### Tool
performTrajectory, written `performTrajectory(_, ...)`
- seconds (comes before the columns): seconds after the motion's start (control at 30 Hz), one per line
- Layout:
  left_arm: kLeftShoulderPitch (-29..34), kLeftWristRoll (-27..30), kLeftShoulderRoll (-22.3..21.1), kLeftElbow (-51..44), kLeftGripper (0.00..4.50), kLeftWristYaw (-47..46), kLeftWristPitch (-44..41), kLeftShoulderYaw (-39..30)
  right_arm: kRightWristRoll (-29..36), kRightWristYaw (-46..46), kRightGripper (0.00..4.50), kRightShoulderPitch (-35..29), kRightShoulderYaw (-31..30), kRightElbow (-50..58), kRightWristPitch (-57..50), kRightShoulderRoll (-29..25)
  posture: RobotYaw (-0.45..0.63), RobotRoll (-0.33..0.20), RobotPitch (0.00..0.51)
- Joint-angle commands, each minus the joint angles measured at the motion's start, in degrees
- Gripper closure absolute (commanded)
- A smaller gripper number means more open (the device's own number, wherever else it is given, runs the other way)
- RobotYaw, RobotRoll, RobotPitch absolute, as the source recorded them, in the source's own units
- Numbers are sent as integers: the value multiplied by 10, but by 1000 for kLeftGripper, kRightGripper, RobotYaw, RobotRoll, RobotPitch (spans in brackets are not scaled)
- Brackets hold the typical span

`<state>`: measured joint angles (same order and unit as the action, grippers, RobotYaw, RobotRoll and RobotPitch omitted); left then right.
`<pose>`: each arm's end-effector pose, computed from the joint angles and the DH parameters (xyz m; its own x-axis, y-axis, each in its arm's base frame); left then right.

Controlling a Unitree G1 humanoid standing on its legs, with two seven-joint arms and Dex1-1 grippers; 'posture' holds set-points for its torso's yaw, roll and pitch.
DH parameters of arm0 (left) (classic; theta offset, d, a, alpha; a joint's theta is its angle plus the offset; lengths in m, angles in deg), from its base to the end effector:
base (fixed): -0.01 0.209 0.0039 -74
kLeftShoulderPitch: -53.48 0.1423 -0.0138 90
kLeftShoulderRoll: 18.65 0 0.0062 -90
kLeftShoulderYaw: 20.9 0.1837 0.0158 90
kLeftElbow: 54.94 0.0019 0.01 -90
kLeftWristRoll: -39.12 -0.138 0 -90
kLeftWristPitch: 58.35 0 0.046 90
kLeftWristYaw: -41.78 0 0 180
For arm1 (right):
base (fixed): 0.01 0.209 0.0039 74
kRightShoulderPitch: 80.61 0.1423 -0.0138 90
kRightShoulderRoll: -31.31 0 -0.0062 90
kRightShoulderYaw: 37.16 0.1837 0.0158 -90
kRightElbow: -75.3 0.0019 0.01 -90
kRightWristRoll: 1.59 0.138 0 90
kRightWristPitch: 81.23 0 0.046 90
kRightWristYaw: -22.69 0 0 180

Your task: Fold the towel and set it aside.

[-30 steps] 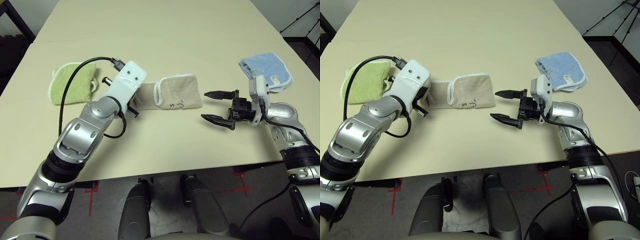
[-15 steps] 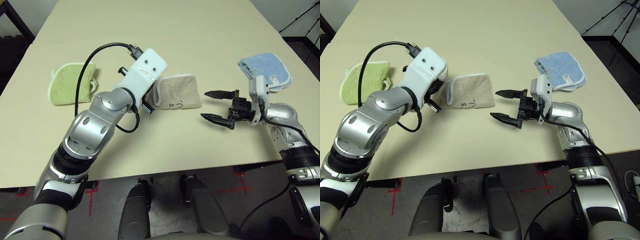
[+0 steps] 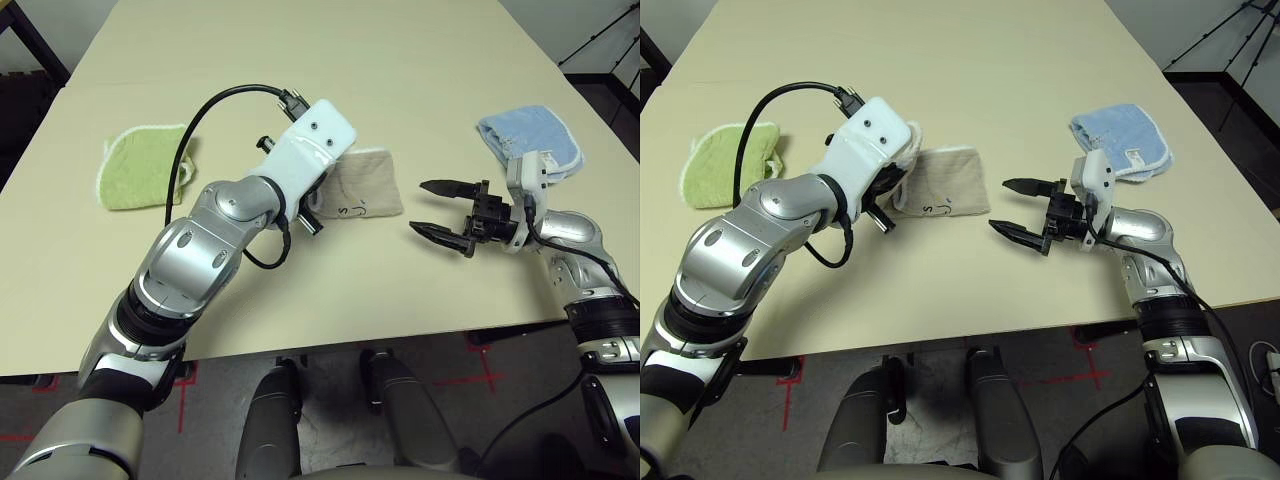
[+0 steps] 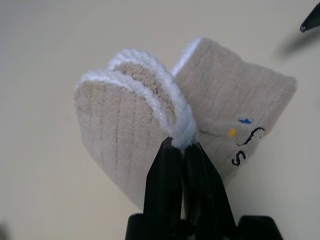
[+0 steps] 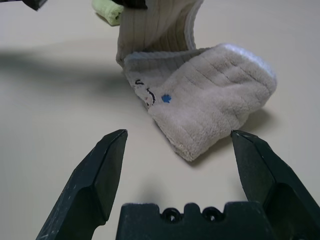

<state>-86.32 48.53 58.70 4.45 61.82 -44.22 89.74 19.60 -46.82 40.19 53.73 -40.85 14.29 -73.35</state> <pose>0.2418 0.1116 0.2482 0.8342 -0.4619 -0.3012 0.5494 0.6490 0.5264 0.2961 -0.2532 0.1336 0.4422 0.8962 -0.0351 -0.8723 0.4206 -0.2493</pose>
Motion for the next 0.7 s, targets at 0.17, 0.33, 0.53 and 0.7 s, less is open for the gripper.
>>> performTrajectory(0.17, -27, 3, 32, 22, 4485, 8, 5, 22, -8, 7, 0, -18, 7, -2, 10, 0, -178, 0, 231)
performTrajectory(0.33, -25, 2, 52, 39, 4485, 9, 19, 33, -7, 11, 0, -25, 9, 7, 9, -2, -202, 0, 237)
performTrajectory(0.53, -8, -5, 65, 67, 4485, 12, 50, 52, -5, 17, 0, -39, 10, 27, 2, -6, -213, 0, 240)
performTrajectory(0.7, -5, -8, 75, 87, 4485, 15, 68, 59, -5, 20, 0, -41, 9, 34, -2, -8, -229, 0, 247)
